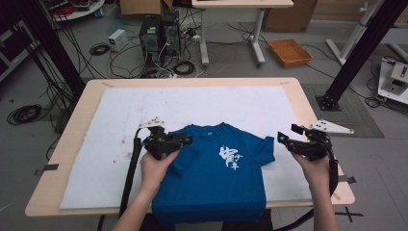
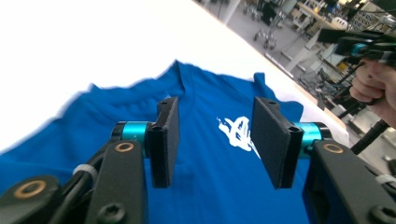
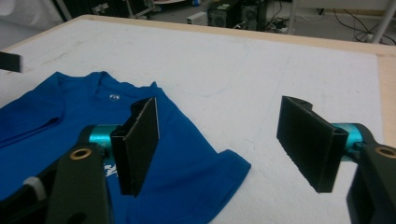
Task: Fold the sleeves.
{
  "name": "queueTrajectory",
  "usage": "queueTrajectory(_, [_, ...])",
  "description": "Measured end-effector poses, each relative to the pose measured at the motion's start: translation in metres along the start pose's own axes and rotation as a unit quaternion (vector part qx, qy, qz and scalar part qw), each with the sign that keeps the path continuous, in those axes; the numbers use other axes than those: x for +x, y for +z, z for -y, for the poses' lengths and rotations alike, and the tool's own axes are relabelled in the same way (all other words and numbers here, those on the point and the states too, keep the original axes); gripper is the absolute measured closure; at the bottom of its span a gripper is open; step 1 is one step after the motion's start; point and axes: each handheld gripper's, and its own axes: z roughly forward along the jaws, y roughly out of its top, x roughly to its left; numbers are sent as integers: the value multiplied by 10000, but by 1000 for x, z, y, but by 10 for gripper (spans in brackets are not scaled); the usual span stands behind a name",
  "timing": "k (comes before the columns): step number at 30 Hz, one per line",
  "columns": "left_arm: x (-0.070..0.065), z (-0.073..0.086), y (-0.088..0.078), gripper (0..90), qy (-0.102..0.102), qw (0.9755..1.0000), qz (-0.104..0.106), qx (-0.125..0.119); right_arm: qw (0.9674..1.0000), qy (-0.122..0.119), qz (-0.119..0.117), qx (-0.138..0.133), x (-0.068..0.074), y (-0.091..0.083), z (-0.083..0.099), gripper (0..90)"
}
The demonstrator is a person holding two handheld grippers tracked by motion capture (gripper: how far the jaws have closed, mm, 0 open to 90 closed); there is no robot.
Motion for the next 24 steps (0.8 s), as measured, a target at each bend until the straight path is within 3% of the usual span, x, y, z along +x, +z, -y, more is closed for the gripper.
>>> queueTrajectory(4, [5, 4, -32, 469, 394, 9988, -289, -100, 9998, 160, 121, 46, -4, 1, 3, 370])
queueTrajectory(9, [17, 18, -65, 463, 661, 9951, -723, -136, 9986, 412, 182, 261, -10, 9, 10, 455])
queueTrajectory(11, [24, 24, -75, 464, 666, 9941, -846, -126, 9976, 552, 179, 388, -13, 16, 14, 488])
queueTrajectory(16, [44, 33, -92, 463, 442, 9934, -1043, -203, 9931, 860, 244, 759, -21, 36, 23, 534])
queueTrajectory(21, [51, 36, -100, 463, 347, 9936, -1037, -273, 9907, 979, 306, 899, -23, 49, 25, 559])
queueTrajectory(24, [52, 36, -101, 463, 392, 9935, -1032, -285, 9896, 962, 304, 1023, -24, 57, 26, 558])
